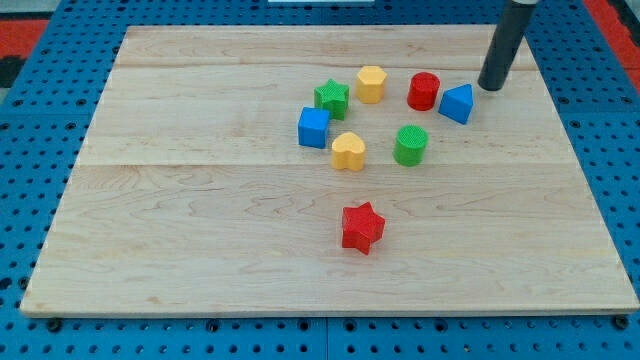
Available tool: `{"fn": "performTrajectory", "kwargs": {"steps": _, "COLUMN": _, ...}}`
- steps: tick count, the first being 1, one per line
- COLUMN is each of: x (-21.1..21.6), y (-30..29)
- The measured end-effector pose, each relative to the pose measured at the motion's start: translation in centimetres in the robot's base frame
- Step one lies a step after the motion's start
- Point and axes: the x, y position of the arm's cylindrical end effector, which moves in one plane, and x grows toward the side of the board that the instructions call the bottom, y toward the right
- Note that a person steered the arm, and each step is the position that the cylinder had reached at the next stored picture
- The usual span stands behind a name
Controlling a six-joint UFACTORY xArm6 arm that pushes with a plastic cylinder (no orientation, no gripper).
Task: Slide the blue triangle to the right of the red circle
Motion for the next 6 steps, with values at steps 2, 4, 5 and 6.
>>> {"fn": "performTrajectory", "kwargs": {"steps": 2, "x": 1.9, "y": -0.2}}
{"fn": "performTrajectory", "kwargs": {"steps": 4, "x": 4.8, "y": -0.7}}
{"fn": "performTrajectory", "kwargs": {"steps": 5, "x": 3.2, "y": -0.7}}
{"fn": "performTrajectory", "kwargs": {"steps": 6, "x": 1.4, "y": -2.7}}
